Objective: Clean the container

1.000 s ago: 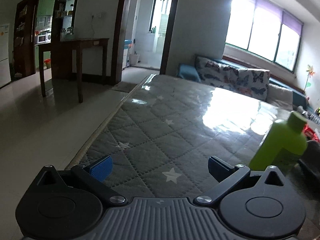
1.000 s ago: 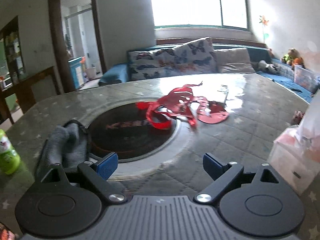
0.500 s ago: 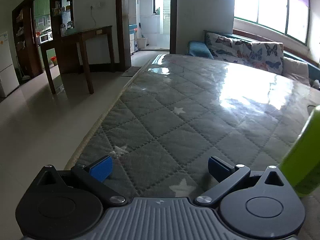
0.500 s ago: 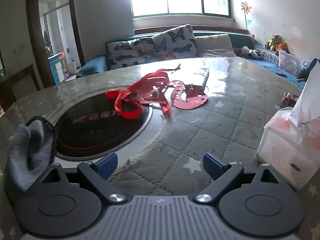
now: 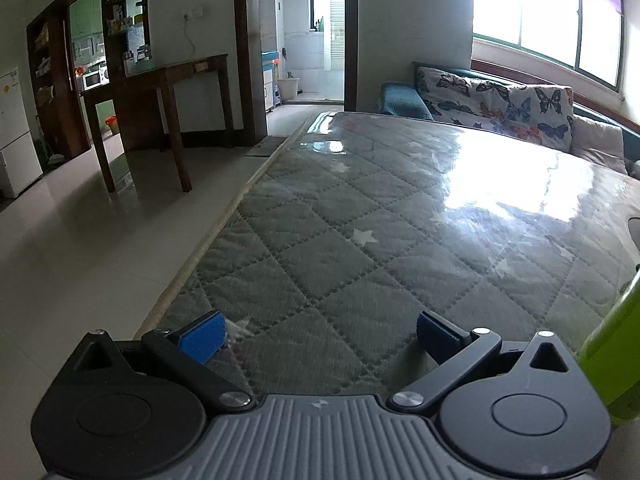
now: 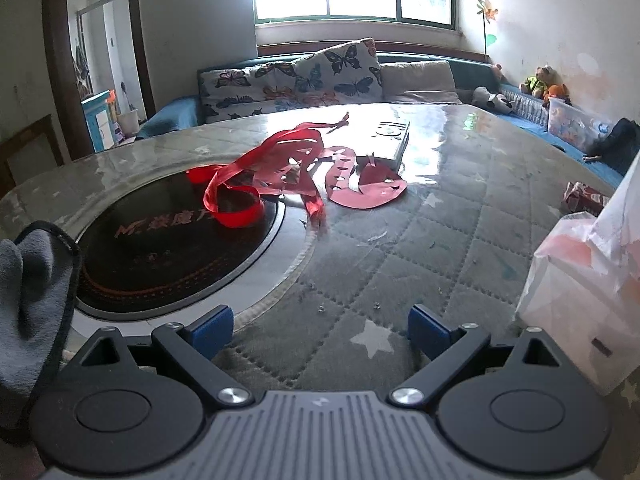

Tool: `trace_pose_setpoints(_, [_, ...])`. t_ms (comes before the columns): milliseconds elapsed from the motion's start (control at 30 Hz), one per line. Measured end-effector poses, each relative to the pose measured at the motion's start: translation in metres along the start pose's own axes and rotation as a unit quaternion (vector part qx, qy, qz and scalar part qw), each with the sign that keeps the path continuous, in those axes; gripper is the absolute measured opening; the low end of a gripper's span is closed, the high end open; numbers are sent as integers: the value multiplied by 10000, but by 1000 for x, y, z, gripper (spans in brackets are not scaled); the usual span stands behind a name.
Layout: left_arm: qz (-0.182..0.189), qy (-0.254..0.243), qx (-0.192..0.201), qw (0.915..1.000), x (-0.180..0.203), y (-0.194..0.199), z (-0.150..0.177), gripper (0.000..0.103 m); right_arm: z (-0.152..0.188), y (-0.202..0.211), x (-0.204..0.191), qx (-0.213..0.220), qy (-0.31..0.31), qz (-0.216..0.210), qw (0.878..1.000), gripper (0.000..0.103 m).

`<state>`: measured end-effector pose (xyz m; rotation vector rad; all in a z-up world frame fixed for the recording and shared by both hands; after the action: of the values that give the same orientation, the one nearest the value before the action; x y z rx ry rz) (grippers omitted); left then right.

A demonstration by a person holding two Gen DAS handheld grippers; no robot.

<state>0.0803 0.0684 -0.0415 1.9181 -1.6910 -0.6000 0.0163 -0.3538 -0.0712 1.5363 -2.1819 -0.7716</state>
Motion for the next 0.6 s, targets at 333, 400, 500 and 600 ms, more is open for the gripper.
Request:
trace_pose_setpoints(333, [-7, 25, 0, 10000, 4, -4, -3, 103, -5, -11, -3, -14, 61, 37, 10000, 103])
trace_pose_setpoints(400, [-7, 29, 3, 10000, 5, -4, -3, 103, -5, -11, -4, -10, 60, 37, 10000, 103])
trace_pose_setpoints(500, [-2, 37, 1, 10000, 5, -4, -3, 103, -5, -11, -4, -5, 58, 35, 10000, 103])
trace_pose_setpoints(600, [0, 40, 0, 10000, 4, -4, -4, 103, -5, -11, -5, 1, 56, 34, 10000, 103])
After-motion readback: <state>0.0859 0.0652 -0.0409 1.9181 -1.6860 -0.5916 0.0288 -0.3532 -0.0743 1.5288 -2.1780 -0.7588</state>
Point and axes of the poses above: each gripper's, at about its wrist camera, not at the fingertips, and y roughly against the way its jaws point, x to its right, z to its underside, the point moved 5 cm from there along -y, roughly the way its jaws point, and after that the axes turned 2 degrees about y, right-handed, at the moved point
